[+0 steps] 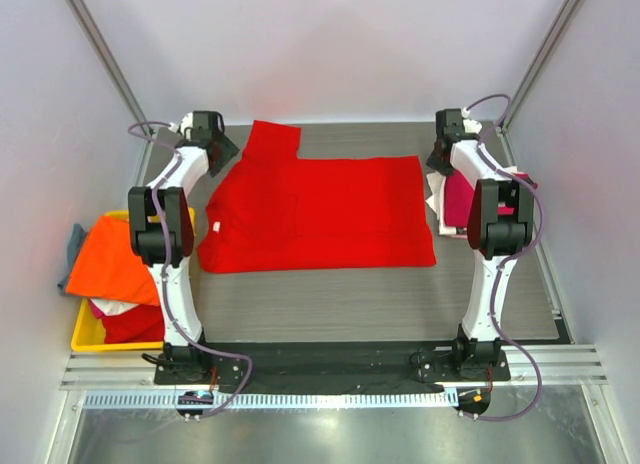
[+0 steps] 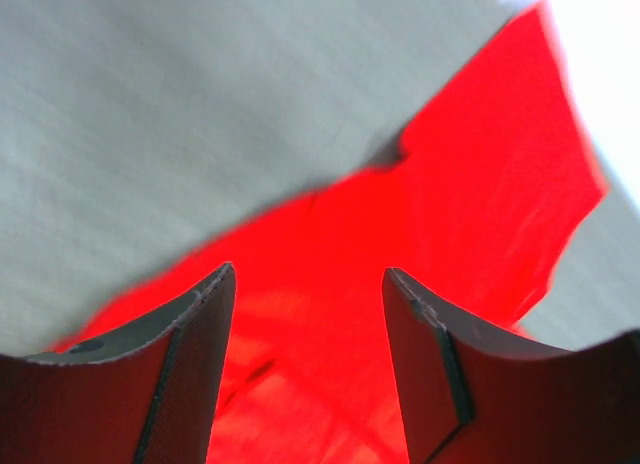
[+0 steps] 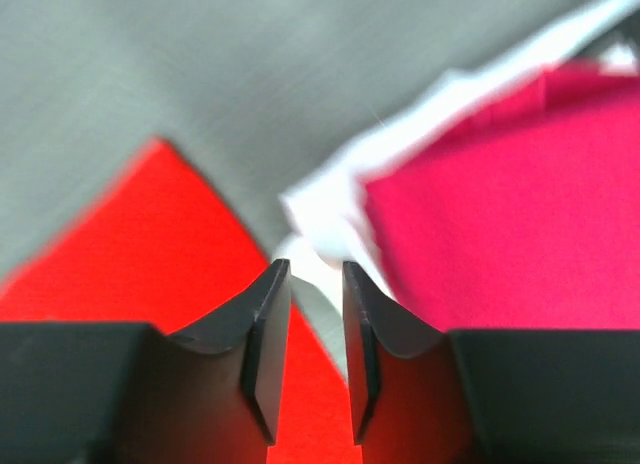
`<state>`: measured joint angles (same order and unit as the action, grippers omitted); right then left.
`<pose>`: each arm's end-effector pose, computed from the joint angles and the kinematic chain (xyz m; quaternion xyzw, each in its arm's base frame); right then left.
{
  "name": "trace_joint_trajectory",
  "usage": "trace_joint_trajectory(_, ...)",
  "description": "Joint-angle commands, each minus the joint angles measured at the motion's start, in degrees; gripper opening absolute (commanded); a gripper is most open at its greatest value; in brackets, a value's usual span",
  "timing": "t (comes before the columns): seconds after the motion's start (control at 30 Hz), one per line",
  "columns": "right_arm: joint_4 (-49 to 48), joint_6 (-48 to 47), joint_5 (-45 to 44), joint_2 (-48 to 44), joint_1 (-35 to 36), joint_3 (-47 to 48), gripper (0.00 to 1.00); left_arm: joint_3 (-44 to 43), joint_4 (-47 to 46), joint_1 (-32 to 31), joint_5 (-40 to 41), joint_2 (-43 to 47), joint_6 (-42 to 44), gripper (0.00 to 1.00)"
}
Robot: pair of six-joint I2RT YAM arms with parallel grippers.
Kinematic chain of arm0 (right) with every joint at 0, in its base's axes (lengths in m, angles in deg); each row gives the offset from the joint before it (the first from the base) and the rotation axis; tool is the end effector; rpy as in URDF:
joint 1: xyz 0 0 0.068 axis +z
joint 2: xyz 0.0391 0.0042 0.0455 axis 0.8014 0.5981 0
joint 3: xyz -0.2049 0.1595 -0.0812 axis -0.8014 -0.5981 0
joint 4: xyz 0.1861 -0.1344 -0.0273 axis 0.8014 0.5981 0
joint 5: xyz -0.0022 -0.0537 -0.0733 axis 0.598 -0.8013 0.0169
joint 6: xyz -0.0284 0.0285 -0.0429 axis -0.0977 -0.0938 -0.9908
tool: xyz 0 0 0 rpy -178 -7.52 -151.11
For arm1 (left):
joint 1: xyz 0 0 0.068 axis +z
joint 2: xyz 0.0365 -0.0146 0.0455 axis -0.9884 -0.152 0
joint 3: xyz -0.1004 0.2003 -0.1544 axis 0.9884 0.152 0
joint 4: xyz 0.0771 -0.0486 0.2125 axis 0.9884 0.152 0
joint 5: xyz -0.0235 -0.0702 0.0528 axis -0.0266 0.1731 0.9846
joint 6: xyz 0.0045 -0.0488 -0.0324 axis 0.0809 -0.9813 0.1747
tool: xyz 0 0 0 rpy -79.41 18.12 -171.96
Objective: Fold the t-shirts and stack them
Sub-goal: Fold the tshirt
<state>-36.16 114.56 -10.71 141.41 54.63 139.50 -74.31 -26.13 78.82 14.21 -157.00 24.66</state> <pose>0.4492 -0.0029 0.2050 0.2969 0.8941 -0.0599 0.3300 0.4541 -0.0118 0.2226 -0.3860 0.8413 -0.0812 0.3697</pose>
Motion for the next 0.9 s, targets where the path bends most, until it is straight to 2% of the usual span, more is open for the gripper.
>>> trace_joint_trajectory(0.0,-0.9,-1.4,2.7,0.9,-0.4,6.2,0.34,-7.2,-0.2,1.1,-2.3,-3.1,3.9,0.63)
trace_joint_trajectory(0.07,-0.8,-1.9,6.6,3.6,-0.5,10.3,0.38,-11.6,1.3,1.2,-3.6,-7.5,4.3,0.63)
trace_joint_trajectory(0.17,-0.8,-2.1,11.3,7.2,-0.4,15.5,0.42,-22.6,3.9,1.6,-7.2,-14.4,4.5,0.63)
trace_joint_trajectory(0.27,-0.1,-2.4,14.5,11.4,-0.5,20.5,0.44,-28.6,2.8,2.0,-11.6,-20.0,4.5,0.63)
trace_joint_trajectory(0.4,1.7,-2.9,15.4,15.1,-0.5,24.8,0.45,-31.7,-0.8,1.9,-12.8,-24.0,4.8,0.69)
trace_joint_trajectory(0.53,1.6,-3.4,16.4,17.2,-0.4,25.3,0.50,-35.5,-2.1,2.0,-12.8,-27.9,4.6,0.74)
trace_joint_trajectory(0.6,1.7,-3.5,17.1,18.7,-0.5,25.5,0.50,-38.2,-3.1,1.6,-14.0,-29.8,4.2,0.82)
trace_joint_trajectory(0.7,1.6,-3.2,17.6,19.7,-0.5,25.8,0.48,-41.6,-2.9,1.2,-14.1,-33.3,4.3,0.85)
trace_joint_trajectory(0.77,1.7,-2.9,17.7,20.6,-0.5,25.7,0.45,-43.0,-2.5,1.3,-14.1,-35.1,3.3,0.85)
trace_joint_trajectory(0.87,1.6,-2.7,19.9,20.9,-0.5,25.5,0.38,-44.3,-2.8,1.8,-16.2,-36.5,1.4,0.79)
